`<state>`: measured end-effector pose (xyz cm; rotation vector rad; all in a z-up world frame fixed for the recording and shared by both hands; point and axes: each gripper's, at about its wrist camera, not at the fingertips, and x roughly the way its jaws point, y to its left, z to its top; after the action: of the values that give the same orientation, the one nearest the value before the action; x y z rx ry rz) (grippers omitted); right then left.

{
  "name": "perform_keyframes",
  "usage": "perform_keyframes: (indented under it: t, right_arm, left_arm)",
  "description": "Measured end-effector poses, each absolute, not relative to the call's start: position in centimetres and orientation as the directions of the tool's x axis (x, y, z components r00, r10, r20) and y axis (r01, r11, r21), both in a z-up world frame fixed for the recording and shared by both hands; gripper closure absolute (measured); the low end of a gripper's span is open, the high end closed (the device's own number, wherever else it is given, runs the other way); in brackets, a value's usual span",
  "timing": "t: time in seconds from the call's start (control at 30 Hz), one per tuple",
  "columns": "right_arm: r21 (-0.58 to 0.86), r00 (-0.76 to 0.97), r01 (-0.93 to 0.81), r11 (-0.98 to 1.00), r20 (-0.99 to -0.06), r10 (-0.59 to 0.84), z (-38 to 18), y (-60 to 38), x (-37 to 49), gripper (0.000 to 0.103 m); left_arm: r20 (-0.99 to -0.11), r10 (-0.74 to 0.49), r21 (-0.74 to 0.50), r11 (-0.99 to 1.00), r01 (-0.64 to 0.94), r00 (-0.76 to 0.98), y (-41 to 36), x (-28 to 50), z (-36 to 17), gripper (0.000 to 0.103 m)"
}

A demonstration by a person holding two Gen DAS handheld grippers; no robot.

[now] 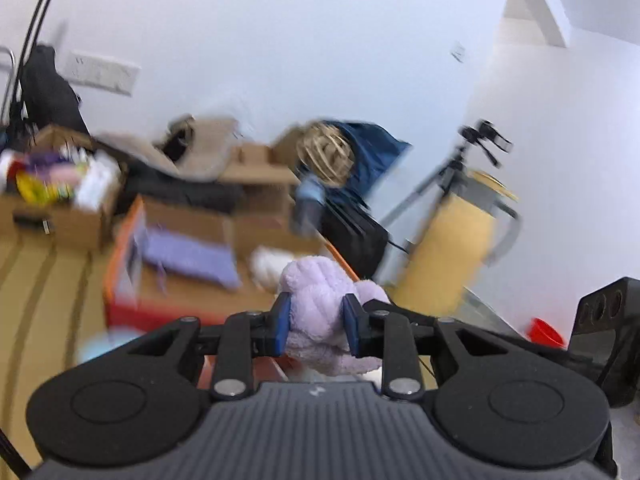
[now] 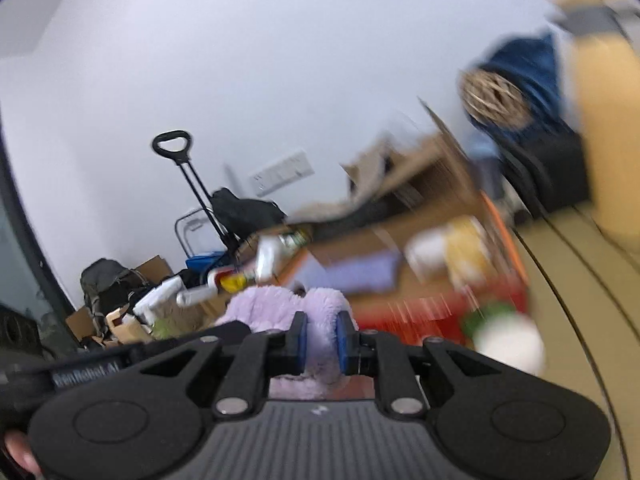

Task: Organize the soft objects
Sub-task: 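Carry the lavender scrunchie into the cardboard box and open the right gripper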

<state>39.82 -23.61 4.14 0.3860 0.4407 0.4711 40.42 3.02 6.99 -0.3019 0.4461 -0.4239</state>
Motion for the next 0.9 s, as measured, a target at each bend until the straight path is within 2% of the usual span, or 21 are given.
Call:
perform_keyframes:
  t: [0.13, 0.3, 0.37, 0.5, 0.53, 0.57, 0.63, 0.73, 0.9]
  right_arm:
    - [0.448, 0.766, -0.338, 0.828, -0.380, 0.518, 4.4, -20.2, 48.6, 0.088]
    - [0.429, 0.703, -0.287, 0.856, -0.513, 0.493, 1.2, -16.0, 55.7, 0.088]
    - [0.422, 0.663, -0.263, 0.868, -0.574, 0.480, -0.6, -14.9, 56.9, 0.088]
    - [0.326, 0.657, -0.273, 0.905, -0.624, 0.423, -1.7, -13.3, 56.5, 0.077]
    - [0.335, 0.639, -0.284, 0.898, -0.633, 0.438, -1.7, -13.4, 56.5, 0.064]
    - [0.366, 0.613, -0.300, 0.881, -0.635, 0.471, -1.5, -13.7, 56.5, 0.058]
    - [0.393, 0.610, -0.313, 0.865, -0.615, 0.500, -0.4, -14.7, 55.7, 0.057]
    - [0.342, 0.674, -0.314, 0.886, -0.577, 0.462, 3.0, -17.0, 53.0, 0.055]
    - [0.270, 0.795, -0.318, 0.909, -0.446, 0.410, 8.7, -22.3, 45.4, 0.039]
  left_arm:
    - [-0.443, -0.372, -0.345, 0.911, 0.228, 0.816, 4.8, 48.0, 6.2, 0.075]
    - [-0.558, -0.275, -0.276, 0.951, 0.137, 0.783, 6.0, 52.3, 2.1, 0.073]
    - [-0.584, -0.242, -0.228, 0.965, 0.129, 0.775, 6.0, 52.2, 0.8, 0.063]
    - [-0.555, -0.226, -0.218, 0.968, 0.122, 0.800, 7.1, 50.7, 1.4, 0.058]
    - [-0.545, -0.215, -0.219, 0.970, 0.110, 0.811, 7.4, 50.3, 2.2, 0.056]
    - [-0.527, -0.208, -0.215, 0.971, 0.107, 0.824, 7.7, 49.7, 3.1, 0.053]
    - [-0.490, -0.198, -0.197, 0.974, 0.114, 0.849, 7.7, 48.4, 5.1, 0.048]
    - [-0.429, -0.184, -0.154, 0.980, 0.129, 0.884, 7.5, 45.3, 8.1, 0.038]
    - [-0.321, -0.161, -0.075, 0.987, 0.145, 0.933, 6.0, 38.3, 11.1, 0.023]
